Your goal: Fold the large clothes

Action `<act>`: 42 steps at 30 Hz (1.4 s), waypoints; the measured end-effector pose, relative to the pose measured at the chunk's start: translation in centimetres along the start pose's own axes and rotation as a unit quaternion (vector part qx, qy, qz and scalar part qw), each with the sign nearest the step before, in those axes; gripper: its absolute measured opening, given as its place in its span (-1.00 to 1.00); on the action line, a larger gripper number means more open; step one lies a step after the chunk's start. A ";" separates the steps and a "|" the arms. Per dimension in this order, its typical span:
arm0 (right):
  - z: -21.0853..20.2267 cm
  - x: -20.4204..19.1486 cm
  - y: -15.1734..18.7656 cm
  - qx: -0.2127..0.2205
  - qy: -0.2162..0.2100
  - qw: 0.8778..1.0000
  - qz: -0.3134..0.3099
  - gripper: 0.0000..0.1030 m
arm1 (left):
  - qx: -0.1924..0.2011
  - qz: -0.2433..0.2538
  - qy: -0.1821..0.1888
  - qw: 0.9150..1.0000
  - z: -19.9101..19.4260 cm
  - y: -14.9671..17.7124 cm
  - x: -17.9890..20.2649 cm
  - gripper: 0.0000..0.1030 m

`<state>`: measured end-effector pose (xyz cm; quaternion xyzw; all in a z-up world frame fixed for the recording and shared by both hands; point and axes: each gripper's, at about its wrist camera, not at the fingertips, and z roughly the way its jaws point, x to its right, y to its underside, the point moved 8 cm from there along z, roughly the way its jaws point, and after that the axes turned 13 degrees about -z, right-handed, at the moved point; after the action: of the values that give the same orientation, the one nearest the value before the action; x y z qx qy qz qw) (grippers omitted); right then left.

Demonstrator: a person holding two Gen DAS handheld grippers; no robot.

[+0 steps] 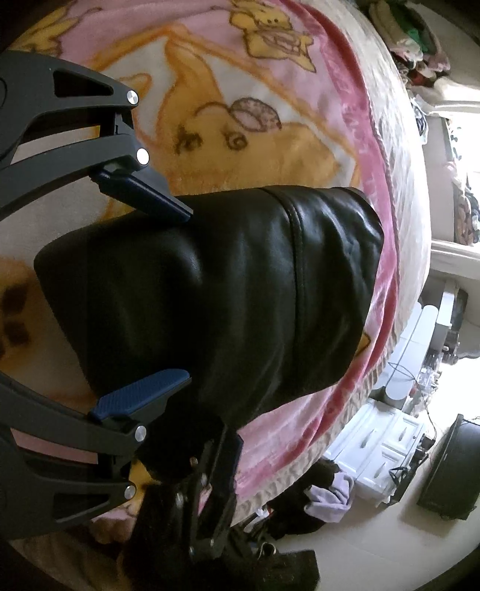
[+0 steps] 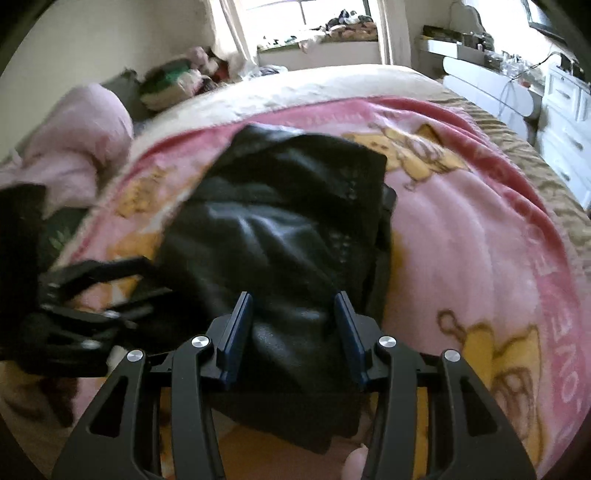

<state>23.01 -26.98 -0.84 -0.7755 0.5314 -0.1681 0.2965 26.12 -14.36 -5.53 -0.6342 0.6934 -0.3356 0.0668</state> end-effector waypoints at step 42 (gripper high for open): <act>-12.0 -7.3 10.2 0.117 0.096 0.988 0.022 0.91 | 0.110 -0.049 -0.035 0.992 -11.9 10.1 -3.1 0.82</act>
<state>5.94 -26.30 2.21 -0.7040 0.5512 -0.2963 0.3359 12.07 -7.28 -2.97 -0.6679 0.6176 -0.3897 0.1439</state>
